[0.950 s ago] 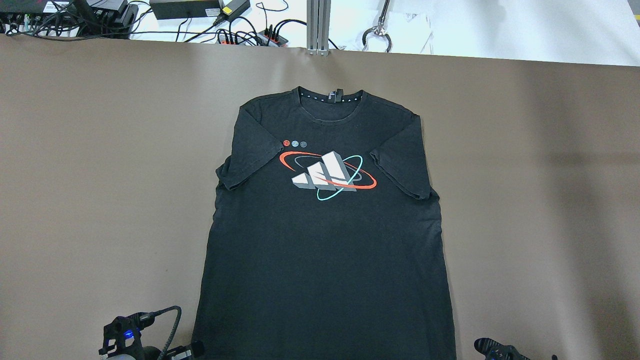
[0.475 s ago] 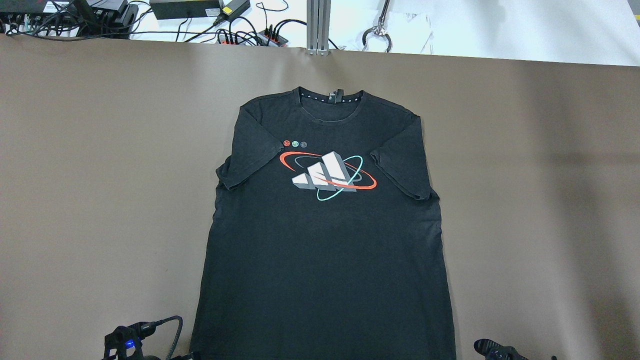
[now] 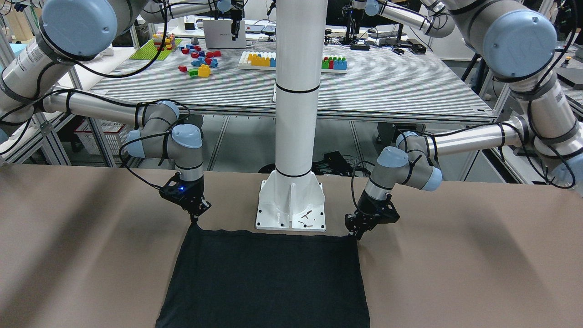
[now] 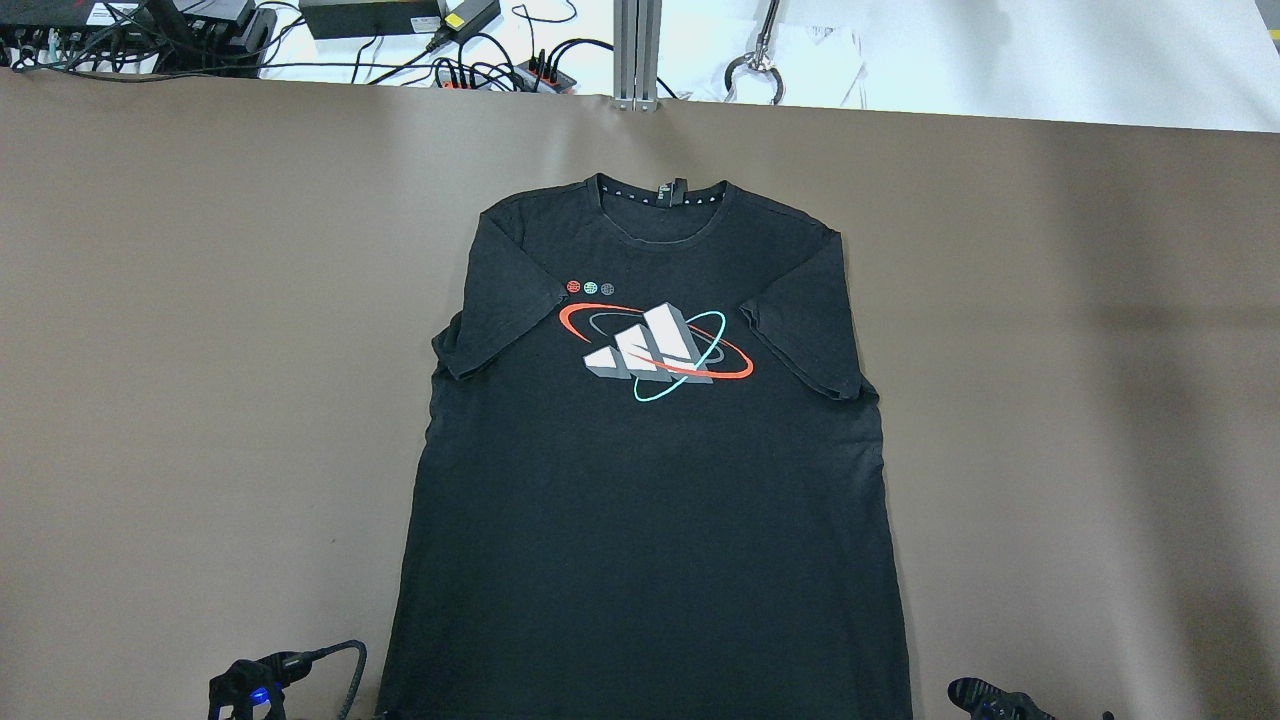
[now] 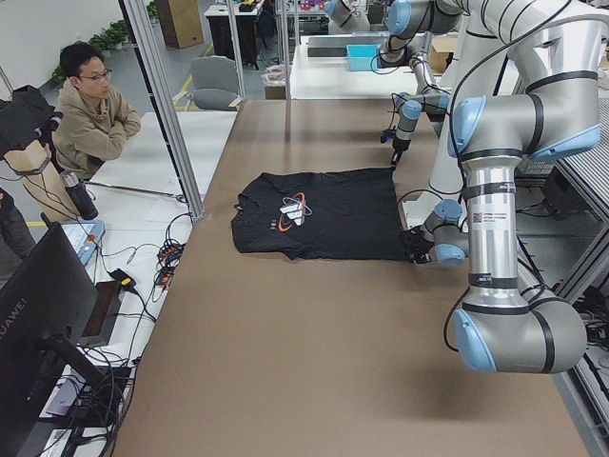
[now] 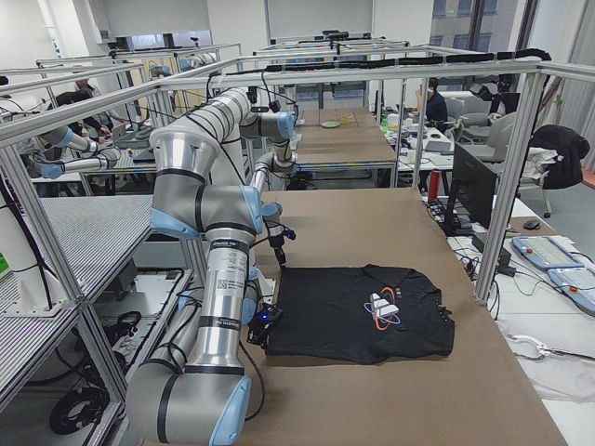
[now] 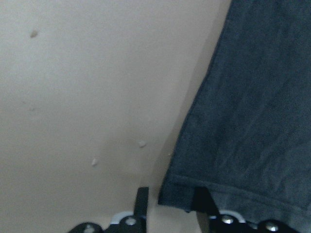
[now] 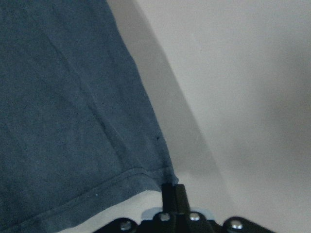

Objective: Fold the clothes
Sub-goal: 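Grasp the hem corners with both grippers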

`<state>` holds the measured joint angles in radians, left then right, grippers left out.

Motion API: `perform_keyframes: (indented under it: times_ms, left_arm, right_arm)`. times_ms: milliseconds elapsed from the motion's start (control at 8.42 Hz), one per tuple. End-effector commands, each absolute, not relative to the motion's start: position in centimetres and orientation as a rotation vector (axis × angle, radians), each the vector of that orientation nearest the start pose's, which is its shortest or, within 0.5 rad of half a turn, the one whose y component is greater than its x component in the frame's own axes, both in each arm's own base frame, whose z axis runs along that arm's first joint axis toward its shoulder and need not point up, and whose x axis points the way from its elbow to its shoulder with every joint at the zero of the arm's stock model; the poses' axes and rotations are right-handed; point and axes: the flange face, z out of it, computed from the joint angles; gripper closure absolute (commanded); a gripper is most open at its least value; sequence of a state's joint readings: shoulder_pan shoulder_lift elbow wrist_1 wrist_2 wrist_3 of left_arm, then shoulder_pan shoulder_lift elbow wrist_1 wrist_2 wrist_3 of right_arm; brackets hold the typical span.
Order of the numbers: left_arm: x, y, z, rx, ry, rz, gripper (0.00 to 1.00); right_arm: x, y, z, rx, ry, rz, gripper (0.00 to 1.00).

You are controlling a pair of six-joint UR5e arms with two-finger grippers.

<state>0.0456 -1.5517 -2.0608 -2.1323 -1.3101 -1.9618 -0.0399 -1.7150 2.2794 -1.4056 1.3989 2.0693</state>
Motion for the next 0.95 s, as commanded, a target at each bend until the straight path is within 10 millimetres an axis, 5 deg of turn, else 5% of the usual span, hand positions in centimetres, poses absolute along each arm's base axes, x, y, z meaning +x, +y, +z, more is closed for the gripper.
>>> perform_keyframes:
  times_ms: [0,475,831]
  left_arm:
    - [48.2,-13.5,37.0,0.005,1.070,-0.443,1.00]
    - [46.8,-14.2,35.4,0.008,1.104,-0.460,1.00]
    - [42.3,-14.8,31.4,-0.005,1.179,-0.473,1.00]
  right_arm:
    - [-41.6,-13.4,38.0,-0.034,-0.754,0.500,1.00]
    - [-41.5,-13.5,37.9,-0.034,-0.756,0.503,1.00]
    - [-38.5,-13.8,34.8,-0.053,-0.814,0.506,1.00]
